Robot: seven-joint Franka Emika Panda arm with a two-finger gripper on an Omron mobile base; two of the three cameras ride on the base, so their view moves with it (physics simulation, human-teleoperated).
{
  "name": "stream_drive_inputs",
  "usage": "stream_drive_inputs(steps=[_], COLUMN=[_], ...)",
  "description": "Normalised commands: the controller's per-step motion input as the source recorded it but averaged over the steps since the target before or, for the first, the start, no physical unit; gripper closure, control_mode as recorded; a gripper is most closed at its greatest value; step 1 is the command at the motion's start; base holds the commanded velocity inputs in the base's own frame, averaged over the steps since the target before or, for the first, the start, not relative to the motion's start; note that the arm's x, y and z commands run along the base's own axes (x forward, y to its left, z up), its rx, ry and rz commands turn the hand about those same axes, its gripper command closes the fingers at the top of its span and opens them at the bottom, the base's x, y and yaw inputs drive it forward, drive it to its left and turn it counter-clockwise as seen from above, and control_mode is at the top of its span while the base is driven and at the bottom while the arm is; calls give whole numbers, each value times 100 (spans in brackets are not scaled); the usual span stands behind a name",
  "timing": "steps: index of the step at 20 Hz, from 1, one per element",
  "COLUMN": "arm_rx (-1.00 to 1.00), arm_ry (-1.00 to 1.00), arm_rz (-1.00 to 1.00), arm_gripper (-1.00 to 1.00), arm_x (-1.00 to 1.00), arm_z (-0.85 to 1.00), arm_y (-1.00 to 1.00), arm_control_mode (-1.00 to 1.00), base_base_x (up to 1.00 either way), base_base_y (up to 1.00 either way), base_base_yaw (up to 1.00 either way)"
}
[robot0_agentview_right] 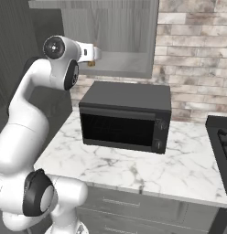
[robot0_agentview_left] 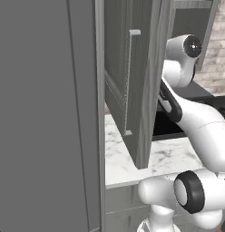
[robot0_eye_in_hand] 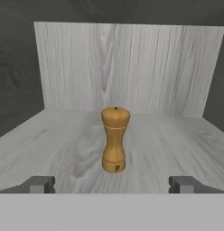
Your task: Retrieve the shaker from the cabinet and place it next the steak on a plate on the dining table.
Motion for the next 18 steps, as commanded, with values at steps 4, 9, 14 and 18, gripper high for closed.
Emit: stream_drive_inputs(steps=[4, 9, 14, 18], arm_rx=[0, 0, 0, 0], arm_ry=[8, 5, 3, 0], arm_rz=[0, 0, 0, 0], arm_gripper=[-100, -100, -100, -100], arm_x=[42, 28, 23, 25], arm_z=[0, 0, 0, 0], arm_y=[0, 0, 0, 0], arm_control_mode=[-100, -100, -100, -100], base_base_x=[0, 0, 0, 0], base_base_y=[0, 0, 0, 0], base_base_yaw=[0, 0, 0, 0])
